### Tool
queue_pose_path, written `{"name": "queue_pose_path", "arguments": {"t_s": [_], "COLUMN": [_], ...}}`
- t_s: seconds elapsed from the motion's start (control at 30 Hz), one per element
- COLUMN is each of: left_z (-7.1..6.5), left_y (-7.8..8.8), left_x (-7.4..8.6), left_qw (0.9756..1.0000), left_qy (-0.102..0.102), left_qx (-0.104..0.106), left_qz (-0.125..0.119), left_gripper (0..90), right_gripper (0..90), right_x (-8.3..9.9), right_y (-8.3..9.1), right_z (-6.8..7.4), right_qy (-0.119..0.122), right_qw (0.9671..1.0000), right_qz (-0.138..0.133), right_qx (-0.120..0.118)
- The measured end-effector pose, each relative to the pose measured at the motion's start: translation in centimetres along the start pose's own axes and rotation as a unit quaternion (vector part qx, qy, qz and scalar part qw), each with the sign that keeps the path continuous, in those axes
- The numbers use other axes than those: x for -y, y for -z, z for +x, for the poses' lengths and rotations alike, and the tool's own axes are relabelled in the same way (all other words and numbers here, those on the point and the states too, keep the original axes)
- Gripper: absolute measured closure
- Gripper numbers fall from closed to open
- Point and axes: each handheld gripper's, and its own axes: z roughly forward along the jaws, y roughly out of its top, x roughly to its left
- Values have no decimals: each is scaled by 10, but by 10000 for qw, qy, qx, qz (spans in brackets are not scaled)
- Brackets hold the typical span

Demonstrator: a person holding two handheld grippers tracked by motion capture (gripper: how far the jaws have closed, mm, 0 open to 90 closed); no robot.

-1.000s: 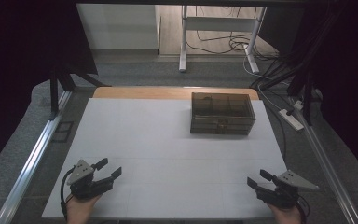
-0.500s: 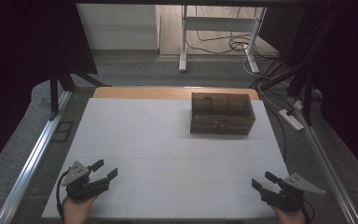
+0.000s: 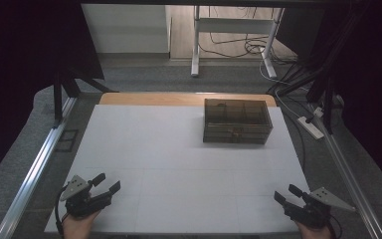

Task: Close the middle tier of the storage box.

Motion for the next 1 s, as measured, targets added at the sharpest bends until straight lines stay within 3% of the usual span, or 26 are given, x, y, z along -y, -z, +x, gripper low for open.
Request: {"name": "queue_pose_path", "arguments": {"t_s": [0.37, 0.57, 1.0], "left_z": [8, 10, 8], "left_y": [13, 17, 13], "left_x": [8, 9, 8], "left_qw": [9995, 9989, 9993], "left_qy": [255, 360, 316], "left_qx": [-139, -213, -164], "left_qz": [-107, -196, -132], "left_gripper": [303, 305, 305], "right_gripper": [310, 309, 309], "right_x": [4, 2, 2], "right_y": [6, 5, 3], "right_z": [-4, 0, -2], "right_qy": [-202, -74, -145], "right_qw": [9998, 9999, 9998], "right_qz": [-85, -93, -124], "right_qx": [23, 45, 52]}}
